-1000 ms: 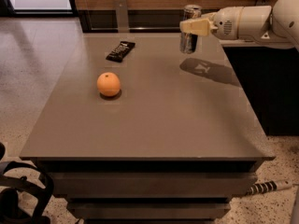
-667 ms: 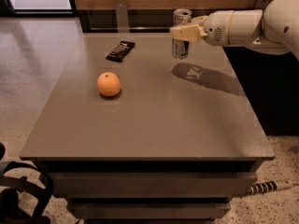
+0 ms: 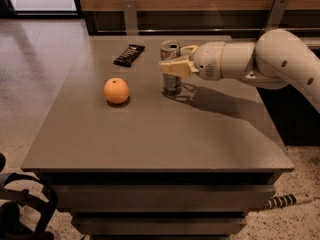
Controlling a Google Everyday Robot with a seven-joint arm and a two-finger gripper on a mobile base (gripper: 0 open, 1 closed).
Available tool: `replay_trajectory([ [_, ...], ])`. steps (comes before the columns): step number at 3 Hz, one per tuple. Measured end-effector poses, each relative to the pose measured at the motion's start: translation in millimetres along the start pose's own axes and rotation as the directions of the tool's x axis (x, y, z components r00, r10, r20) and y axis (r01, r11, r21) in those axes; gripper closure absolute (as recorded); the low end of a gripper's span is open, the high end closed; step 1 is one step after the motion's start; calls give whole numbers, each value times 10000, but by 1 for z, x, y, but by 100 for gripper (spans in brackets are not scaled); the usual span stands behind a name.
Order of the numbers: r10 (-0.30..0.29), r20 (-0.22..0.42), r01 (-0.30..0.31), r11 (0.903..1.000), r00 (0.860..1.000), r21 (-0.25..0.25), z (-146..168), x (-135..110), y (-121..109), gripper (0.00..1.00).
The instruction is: Move redbull can near orange
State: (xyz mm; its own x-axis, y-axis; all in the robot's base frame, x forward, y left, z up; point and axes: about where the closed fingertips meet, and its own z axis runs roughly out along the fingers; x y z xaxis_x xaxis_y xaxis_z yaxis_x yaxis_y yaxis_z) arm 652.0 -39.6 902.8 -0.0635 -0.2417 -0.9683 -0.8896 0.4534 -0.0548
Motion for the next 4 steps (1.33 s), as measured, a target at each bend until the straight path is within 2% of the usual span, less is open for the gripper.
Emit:
replay_trajectory([
  [1, -24, 256, 38, 9985, 9997, -538, 14, 11, 30, 100],
  [2, -9, 461, 45, 9970, 9989, -776, 21, 12, 46, 100],
  [4, 334, 574, -257, 9912, 9978, -1300, 34, 8, 62, 100],
])
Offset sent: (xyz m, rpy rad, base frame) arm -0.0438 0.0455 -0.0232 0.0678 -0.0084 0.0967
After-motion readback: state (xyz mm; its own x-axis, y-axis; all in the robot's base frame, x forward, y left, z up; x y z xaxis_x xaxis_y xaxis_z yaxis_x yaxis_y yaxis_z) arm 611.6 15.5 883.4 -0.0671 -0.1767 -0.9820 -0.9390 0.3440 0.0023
